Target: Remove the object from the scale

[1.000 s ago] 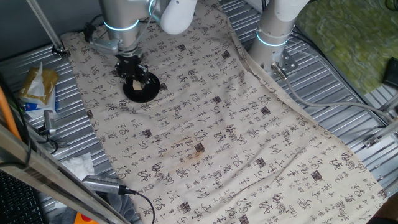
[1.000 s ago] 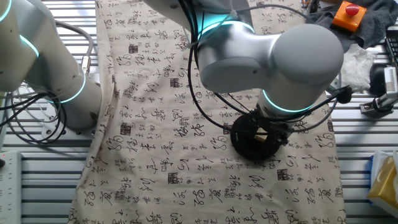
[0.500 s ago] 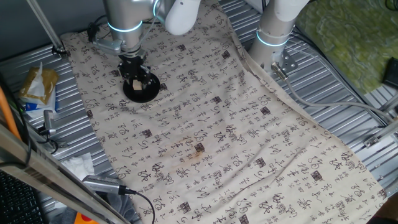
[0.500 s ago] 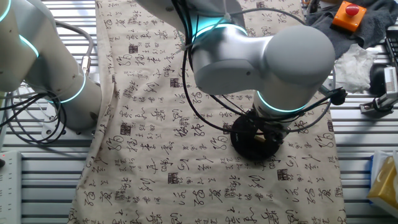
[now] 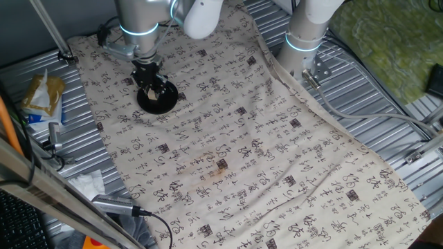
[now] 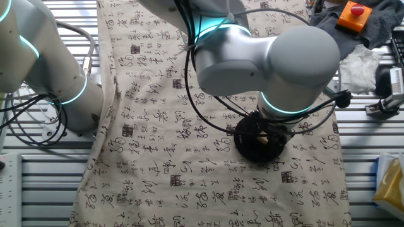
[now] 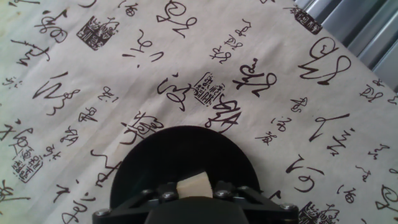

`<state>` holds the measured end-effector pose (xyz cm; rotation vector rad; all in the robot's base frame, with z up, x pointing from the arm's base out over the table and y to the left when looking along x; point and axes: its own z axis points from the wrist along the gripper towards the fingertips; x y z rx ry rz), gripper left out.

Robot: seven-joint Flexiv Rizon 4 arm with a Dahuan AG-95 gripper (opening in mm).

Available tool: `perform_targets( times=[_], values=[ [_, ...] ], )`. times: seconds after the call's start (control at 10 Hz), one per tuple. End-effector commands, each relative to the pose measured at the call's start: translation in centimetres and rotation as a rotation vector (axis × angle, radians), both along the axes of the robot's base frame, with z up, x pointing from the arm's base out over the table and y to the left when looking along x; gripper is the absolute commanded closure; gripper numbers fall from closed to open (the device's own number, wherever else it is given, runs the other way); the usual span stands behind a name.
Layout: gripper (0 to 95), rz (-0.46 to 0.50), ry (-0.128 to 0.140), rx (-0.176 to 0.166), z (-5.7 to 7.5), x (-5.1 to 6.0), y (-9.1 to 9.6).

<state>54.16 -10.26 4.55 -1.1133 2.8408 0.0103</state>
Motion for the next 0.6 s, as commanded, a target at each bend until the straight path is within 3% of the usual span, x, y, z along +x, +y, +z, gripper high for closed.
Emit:
perform_targets(
  times=[0.1, 0.6],
  values=[
    [95.0, -0.024, 0.006, 0.002, 0.2, 0.1, 0.1],
    [95.0, -0.168, 0.017, 0.009, 2.7, 0.8, 2.6]
  ],
)
